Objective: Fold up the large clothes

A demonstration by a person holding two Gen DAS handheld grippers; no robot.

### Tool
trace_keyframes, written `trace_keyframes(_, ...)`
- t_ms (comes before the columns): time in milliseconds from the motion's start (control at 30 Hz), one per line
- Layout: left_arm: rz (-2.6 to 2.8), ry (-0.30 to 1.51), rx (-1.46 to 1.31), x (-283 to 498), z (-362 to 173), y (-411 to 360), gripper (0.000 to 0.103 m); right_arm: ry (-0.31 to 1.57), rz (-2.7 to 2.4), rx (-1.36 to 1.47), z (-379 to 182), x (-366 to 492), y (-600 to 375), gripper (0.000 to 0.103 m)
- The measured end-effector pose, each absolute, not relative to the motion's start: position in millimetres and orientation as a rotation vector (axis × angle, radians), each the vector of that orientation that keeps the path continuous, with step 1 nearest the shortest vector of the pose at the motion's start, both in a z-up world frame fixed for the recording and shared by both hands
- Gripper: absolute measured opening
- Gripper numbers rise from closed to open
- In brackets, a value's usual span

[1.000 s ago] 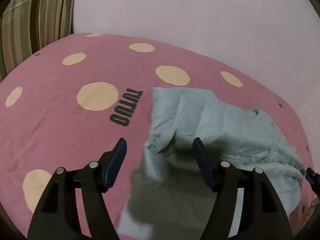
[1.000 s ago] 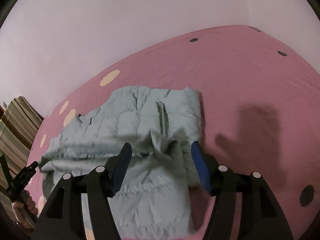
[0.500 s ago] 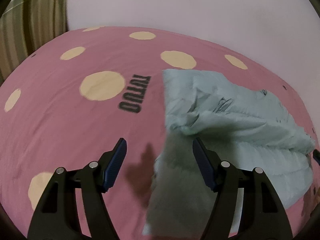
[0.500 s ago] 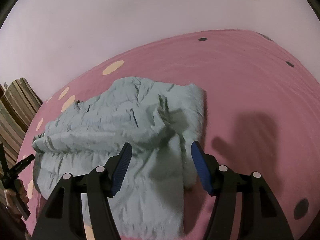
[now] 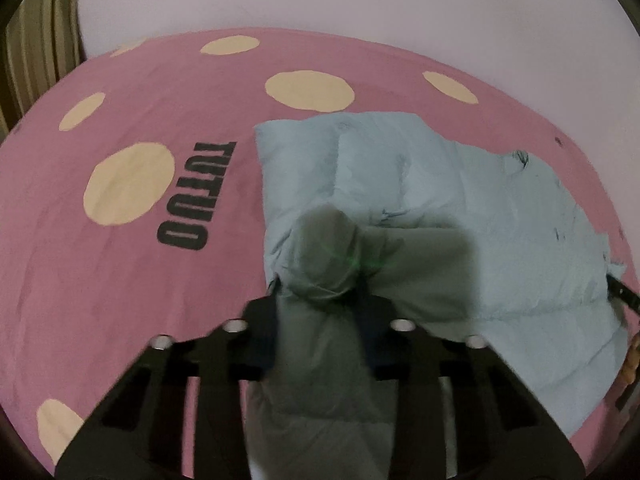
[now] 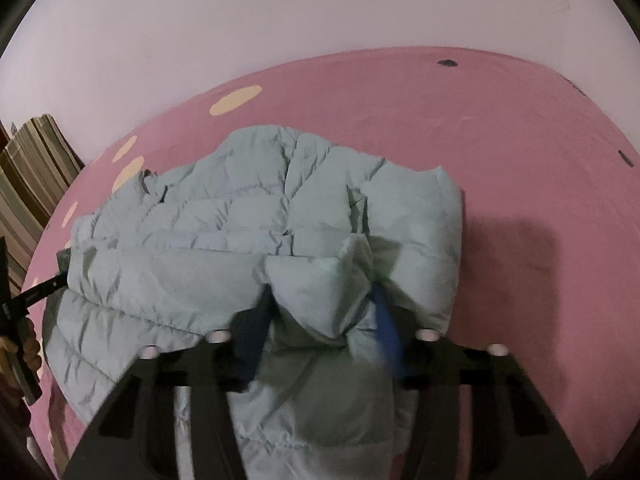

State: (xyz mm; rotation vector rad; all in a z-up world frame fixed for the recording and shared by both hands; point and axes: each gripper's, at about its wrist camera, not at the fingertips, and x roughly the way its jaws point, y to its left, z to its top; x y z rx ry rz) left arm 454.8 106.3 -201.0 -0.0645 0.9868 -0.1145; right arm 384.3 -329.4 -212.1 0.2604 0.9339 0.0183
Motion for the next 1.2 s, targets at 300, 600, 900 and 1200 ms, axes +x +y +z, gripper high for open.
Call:
trace_keyframes(300, -0.071, 0.881, -0.015, 427, -176, 99, 0.004, 0.848, 0.004, 0.254, -191, 358, -321, 0.009)
trace_keyframes(600, -0.043, 0.757, -0.037, 414, -121, 101, 0.004, 0.701, 0.006, 0.220, -130, 343, -316, 0.007)
trace_keyframes(900, 0.020, 0.701, -0.002, 485, -89, 84, 0.003, 0.641, -0.034, 0.211, -100, 411, -322, 0.007)
trace_keyframes(1200, 0.111, 0.818, 0.103, 559, -157, 64, 0.003, 0.782, -0.068, 0.187, -159, 492, -322, 0.007)
